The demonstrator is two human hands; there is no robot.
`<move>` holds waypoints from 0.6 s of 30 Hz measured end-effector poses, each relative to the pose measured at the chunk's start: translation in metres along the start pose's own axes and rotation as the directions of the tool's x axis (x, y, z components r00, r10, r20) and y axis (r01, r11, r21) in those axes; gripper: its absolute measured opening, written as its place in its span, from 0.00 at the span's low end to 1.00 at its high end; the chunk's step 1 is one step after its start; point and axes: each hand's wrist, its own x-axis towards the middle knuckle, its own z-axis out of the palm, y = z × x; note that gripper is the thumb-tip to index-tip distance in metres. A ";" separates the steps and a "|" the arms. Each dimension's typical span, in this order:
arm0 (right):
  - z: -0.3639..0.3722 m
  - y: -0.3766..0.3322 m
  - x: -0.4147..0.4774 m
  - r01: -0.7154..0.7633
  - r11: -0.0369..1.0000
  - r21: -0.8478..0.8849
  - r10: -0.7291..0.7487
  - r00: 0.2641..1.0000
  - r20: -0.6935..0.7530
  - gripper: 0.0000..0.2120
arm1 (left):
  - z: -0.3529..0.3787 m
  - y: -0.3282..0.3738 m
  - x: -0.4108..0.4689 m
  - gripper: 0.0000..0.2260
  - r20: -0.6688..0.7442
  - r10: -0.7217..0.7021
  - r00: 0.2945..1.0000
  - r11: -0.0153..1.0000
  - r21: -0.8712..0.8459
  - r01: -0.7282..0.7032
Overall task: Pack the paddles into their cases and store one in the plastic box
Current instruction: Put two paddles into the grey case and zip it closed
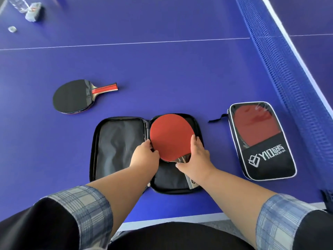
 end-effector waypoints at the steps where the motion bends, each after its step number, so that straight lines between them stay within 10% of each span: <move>1: 0.000 0.001 0.000 0.022 0.998 -0.059 -0.021 1.000 0.018 0.56 | 0.003 0.000 -0.002 0.11 0.001 -0.005 1.000 1.000 0.008 0.005; 5: 0.002 0.005 -0.004 0.091 0.979 -0.183 -0.085 0.996 0.042 0.52 | 0.010 0.000 -0.001 0.25 0.023 -0.069 0.997 0.997 0.025 0.068; 18: -0.026 0.000 -0.001 0.097 0.959 -0.267 -0.098 0.995 0.012 0.41 | -0.018 0.018 -0.003 0.20 0.261 -0.087 0.961 0.989 0.138 0.052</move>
